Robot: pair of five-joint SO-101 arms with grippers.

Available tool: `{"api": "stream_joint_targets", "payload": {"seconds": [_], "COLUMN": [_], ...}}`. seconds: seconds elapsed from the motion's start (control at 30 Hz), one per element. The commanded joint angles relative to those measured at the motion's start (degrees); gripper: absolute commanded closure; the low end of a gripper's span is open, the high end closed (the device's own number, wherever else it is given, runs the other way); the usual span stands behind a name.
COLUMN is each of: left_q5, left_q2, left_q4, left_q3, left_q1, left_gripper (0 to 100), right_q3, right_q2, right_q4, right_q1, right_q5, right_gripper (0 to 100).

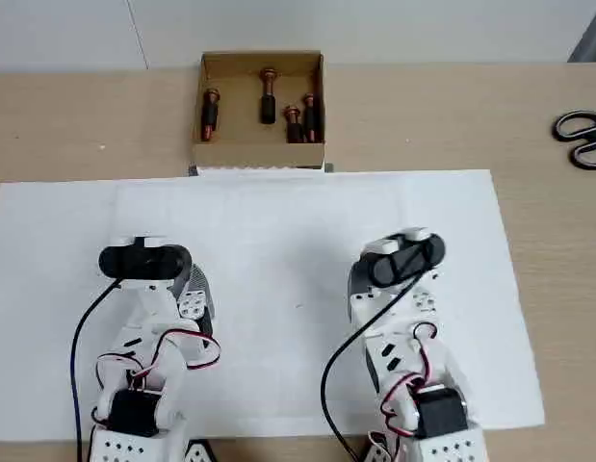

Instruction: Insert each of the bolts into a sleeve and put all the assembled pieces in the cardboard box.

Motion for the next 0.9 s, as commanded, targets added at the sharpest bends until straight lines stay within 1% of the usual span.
{"api": "stream_joint_targets", "payload": {"seconds": [0.0,0.1,0.23,0.37,0.5,0.63,0.87], "left_q5": [-0.1,-0.4,-0.4,-0.1,-0.1,-0.2,-0.2], "left_q2": [-0.4,-0.4,-0.4,-0.4,-0.4,-0.4,-0.4], "left_q4": [0.3,0.3,0.3,0.4,0.4,0.4,0.4], "left_q3": [-0.1,-0.1,-0.1,-0.1,-0.1,-0.1,-0.1], "left_q1": [-0.4,-0.4,-0.2,-0.4,-0.4,-0.4,-0.4], "left_gripper": [99,99,99,99,99,99,99], "right_q3": [-8.5,-13.0,-22.0,-31.2,-38.1,-45.6,-62.2], "right_q2": [0.3,4.5,15.3,26.4,35.8,45.1,66.0], "right_q4": [0.2,0.0,-0.5,-2.7,-7.0,-10.6,-11.2], "right_q1": [0.7,0.7,0.7,1.1,1.3,1.0,1.1], "right_q5": [-0.3,1.4,1.1,-2.5,-5.1,-5.3,-5.5], "right_gripper": [99.7,99.7,99.7,99.7,99.7,99.7,99.7]}}
